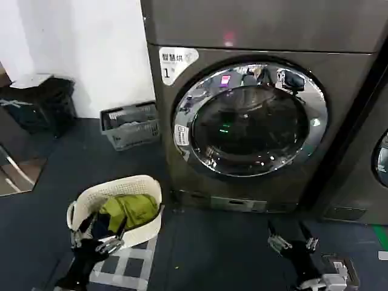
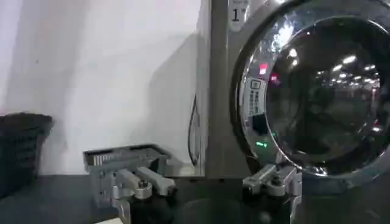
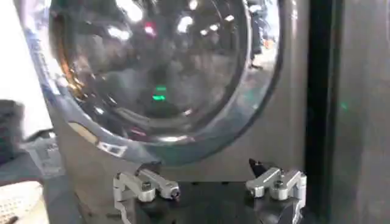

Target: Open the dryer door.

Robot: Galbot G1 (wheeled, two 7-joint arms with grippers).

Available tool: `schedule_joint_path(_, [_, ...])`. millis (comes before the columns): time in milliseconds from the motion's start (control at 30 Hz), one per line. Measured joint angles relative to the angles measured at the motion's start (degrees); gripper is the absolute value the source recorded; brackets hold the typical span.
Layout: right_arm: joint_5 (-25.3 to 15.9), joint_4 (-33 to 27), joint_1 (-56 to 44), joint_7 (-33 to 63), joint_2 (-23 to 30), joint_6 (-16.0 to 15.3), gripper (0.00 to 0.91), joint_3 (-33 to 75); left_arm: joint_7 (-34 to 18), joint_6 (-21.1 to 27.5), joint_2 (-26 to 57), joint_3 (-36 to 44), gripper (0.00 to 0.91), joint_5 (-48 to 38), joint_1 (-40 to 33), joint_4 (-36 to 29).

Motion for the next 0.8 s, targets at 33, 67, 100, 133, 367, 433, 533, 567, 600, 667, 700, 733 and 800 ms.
schedule_joint_path(33, [0.47, -0.42, 0.91, -0.25, -0.75, 0.00, 0.907, -0.22, -0.18, 0.34, 0.05, 0.33, 0.907, 0.40, 0.05, -0.23])
schedule_joint_path(67, [1.61, -0.92, 2.02, -0.38, -1.67, -0.13, 0.907, -0.54, -0.48, 0.73, 0.03, 0.62, 0.907, 0.83, -0.04, -0.43])
schedule_joint_path(100, [2.76, -1.36, 3.13, -0.55, -2.58, -0.35, 0.907, -0.88, -0.78, 1.42, 0.02, 0.88, 0.907, 1.45, -0.11, -0.60])
schedule_joint_path(133, [3.87, -1.91, 4.31, -0.73, -3.50, -0.57, 0.907, -1.24, -0.96, 2.35, 0.01, 1.23, 0.907, 2.29, -0.15, -0.78])
schedule_joint_path(367, [12.56, -4.55, 12.23, -2.96, -10.28, -2.90, 0.907, -5.32, -0.64, 3.15, 0.54, 1.79, 0.907, 3.55, -0.50, -0.80])
schedule_joint_path(433, [14.55, -4.83, 14.21, -2.90, -11.58, -3.84, 0.907, -6.51, -0.27, 3.94, 0.52, 2.11, 0.907, 3.47, -0.81, -0.80])
schedule_joint_path(533, [17.57, -5.57, 17.15, 0.18, -12.78, -4.81, 0.907, -9.08, -0.15, 4.39, 0.37, 2.78, 0.907, 3.92, -1.23, -0.68])
schedule_joint_path(567, [18.30, -5.74, 18.00, 1.15, -12.91, -4.77, 0.907, -10.04, -0.21, 4.69, 0.30, 2.99, 0.907, 3.96, -1.23, -0.69])
schedule_joint_path(600, [18.72, -5.98, 18.93, 2.21, -13.00, -4.62, 0.907, -11.14, -0.24, 5.02, 0.18, 3.18, 0.907, 3.97, -1.25, -0.82])
schedule_joint_path(667, [18.48, -6.38, 20.44, 3.64, -13.13, -4.31, 0.907, -12.99, -0.16, 5.43, 0.18, 3.62, 0.907, 3.99, -1.07, -1.20])
schedule_joint_path(700, [17.69, -6.69, 21.18, 4.15, -13.22, -4.10, 0.907, -13.99, 0.03, 5.42, 0.23, 3.62, 0.907, 4.00, -0.90, -1.31])
schedule_joint_path(733, [16.82, -6.94, 21.77, 4.16, -13.32, -3.56, 0.907, -14.84, 0.24, 5.42, 0.26, 3.58, 0.907, 4.02, -0.80, -1.32])
schedule_joint_path(800, [13.39, -7.94, 23.13, 3.65, -13.58, -2.00, 0.907, -16.74, 0.45, 5.35, 0.42, 3.40, 0.907, 4.08, -0.87, -1.37])
